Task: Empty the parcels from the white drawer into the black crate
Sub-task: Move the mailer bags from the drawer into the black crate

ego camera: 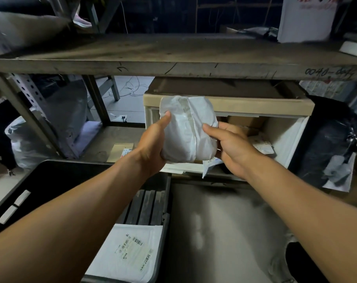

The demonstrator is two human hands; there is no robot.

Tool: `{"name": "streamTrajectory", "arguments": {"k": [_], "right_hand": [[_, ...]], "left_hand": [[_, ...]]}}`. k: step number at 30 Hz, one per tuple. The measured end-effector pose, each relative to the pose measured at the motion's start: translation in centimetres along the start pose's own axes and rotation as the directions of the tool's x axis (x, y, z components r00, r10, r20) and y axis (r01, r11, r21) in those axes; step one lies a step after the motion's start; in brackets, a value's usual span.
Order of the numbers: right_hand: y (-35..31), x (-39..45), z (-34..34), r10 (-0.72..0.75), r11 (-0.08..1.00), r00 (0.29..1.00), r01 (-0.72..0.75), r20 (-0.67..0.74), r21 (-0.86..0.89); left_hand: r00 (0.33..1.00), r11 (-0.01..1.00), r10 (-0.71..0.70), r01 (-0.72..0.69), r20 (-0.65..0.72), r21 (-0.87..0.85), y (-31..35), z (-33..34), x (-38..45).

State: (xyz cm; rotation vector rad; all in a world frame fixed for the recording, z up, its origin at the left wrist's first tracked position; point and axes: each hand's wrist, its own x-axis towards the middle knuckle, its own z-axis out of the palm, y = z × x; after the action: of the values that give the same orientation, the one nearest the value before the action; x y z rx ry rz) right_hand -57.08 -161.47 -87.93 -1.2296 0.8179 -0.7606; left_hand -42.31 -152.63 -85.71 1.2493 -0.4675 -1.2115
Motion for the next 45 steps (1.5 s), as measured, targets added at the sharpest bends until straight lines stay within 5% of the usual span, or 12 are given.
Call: {"name": "streamTrajectory", "arguments": {"k": [3, 5, 8, 11, 14, 18, 23, 26, 35, 45], "right_hand": [[0.0, 0.1, 0.1, -0.009, 1.000, 0.996, 0.007, -0.090, -0.027], [0.3, 0.3, 0.1, -0.018, 0.999, 0.976, 0.007, -0.215, -0.052], [0.5, 0.6, 0.1, -0.008, 0.999, 0.930, -0.004, -0.367, -0.032], [0.2, 0.5, 0.7, 0.005, 0.999, 0.942, -0.020, -0.336, -0.041], [-0.2, 0.4, 1.7, 0.100, 0.985, 0.984, -0.077, -0.146, 0.154], [-0.6, -0.2, 1.9, 0.067, 0.971, 0.997, -0.071, 0.025, 0.228], [0.0, -0.1, 0.8, -0.034, 0.990, 0.984, 0.010, -0.177, -0.139], [0.0, -0.4, 0.5, 0.085, 0.987, 0.987, -0.103, -0.139, -0.122], [1.8, -0.6, 2.2, 0.142, 0.963, 0.990, -0.133, 0.022, -0.236], [9.0, 1.2, 9.3, 0.345, 0.836, 0.915, -0.200, 0.207, -0.512]], "left_hand": [[0.973, 0.988, 0.121, -0.098, -0.197, 0.123, -0.3, -0.2, 0.7], [0.910, 0.922, 0.273, -0.154, -0.313, 0.355, -0.8, -0.6, 1.1], [0.882, 0.735, 0.433, -0.225, -0.187, 0.639, -1.3, -0.5, 1.0], [0.972, 0.857, 0.227, -0.231, 0.065, 0.460, -1.8, 1.4, 0.2], [0.969, 0.934, 0.126, -0.188, 0.213, 0.303, -2.2, 2.2, 0.2], [0.986, 0.962, 0.137, -0.156, 0.094, 0.225, -1.7, 2.0, 0.0], [0.998, 0.996, 0.052, -0.053, 0.020, 0.065, -1.5, 1.1, 0.0], [0.997, 0.999, 0.038, -0.038, 0.064, 0.000, -1.2, 0.5, -0.2], [1.000, 0.974, 0.014, -0.018, 0.020, 0.225, -0.6, -5.4, -0.2], [0.971, 0.844, -0.150, 0.224, -0.187, 0.486, -2.8, -16.4, -1.1]]}}
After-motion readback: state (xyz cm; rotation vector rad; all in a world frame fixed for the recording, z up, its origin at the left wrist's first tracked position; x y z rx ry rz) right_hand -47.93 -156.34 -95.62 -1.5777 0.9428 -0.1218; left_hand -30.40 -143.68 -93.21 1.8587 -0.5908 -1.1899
